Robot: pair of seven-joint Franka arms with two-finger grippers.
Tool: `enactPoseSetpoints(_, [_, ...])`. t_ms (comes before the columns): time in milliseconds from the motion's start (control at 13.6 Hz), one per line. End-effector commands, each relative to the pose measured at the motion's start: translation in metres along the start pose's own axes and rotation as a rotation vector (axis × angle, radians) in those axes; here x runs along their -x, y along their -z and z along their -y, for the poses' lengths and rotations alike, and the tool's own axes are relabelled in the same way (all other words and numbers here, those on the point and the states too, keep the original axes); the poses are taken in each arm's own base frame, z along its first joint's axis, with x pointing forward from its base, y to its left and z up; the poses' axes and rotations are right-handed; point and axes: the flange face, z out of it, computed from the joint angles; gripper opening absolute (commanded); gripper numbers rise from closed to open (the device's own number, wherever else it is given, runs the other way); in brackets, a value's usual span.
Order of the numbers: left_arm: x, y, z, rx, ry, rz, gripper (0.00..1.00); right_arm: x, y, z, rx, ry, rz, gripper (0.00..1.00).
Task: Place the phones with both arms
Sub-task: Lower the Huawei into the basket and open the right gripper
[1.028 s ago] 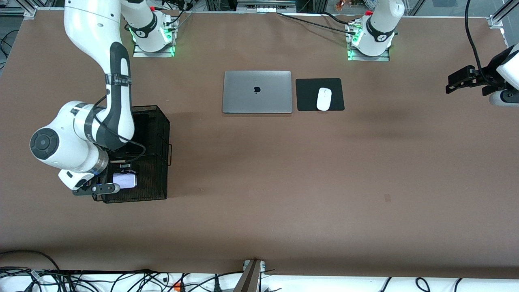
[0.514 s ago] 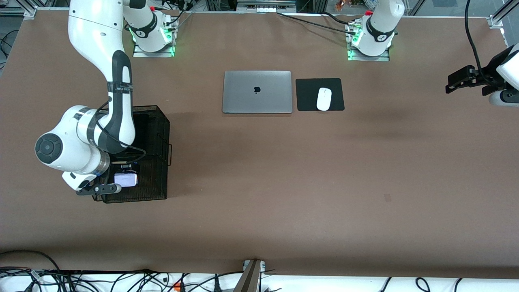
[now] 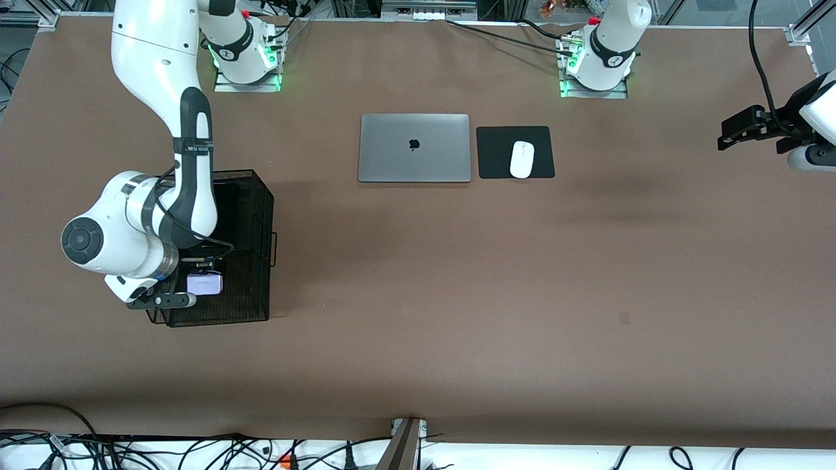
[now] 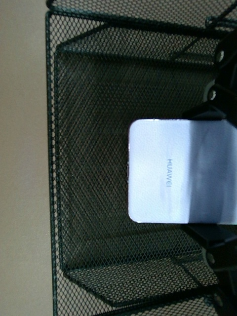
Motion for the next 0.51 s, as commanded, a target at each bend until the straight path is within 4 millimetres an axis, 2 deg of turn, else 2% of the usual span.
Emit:
enactPoseSetpoints(0, [0.007, 0.005, -0.001, 0.021, -0.008, 0.0, 1.0, -0.002, 0.002, -0.002, -0.043, 0.0, -0.021, 0.96])
enactPoseSetpoints(147, [0.007, 0.005, -0.001, 0.023, -0.009, -0.001, 1.0, -0.003, 0.004, -0.002, -0.052, -0.004, -0.024, 0.99])
enactPoseSetpoints(220, [0.007, 0.005, 0.0, 0.022, -0.007, 0.0, 1.0, -0.006, 0.012, 0.0, -0.053, 0.004, -0.038, 0.99])
enactPoseSetpoints(294, [0.007, 0.005, -0.001, 0.023, -0.007, -0.001, 1.0, -0.01, 0.024, 0.004, -0.057, 0.011, -0.05, 0.99])
enactPoseSetpoints(441, [0.007, 0.005, -0.001, 0.023, -0.007, -0.001, 1.0, -0.014, 0.053, -0.005, -0.098, 0.009, -0.014, 0.99])
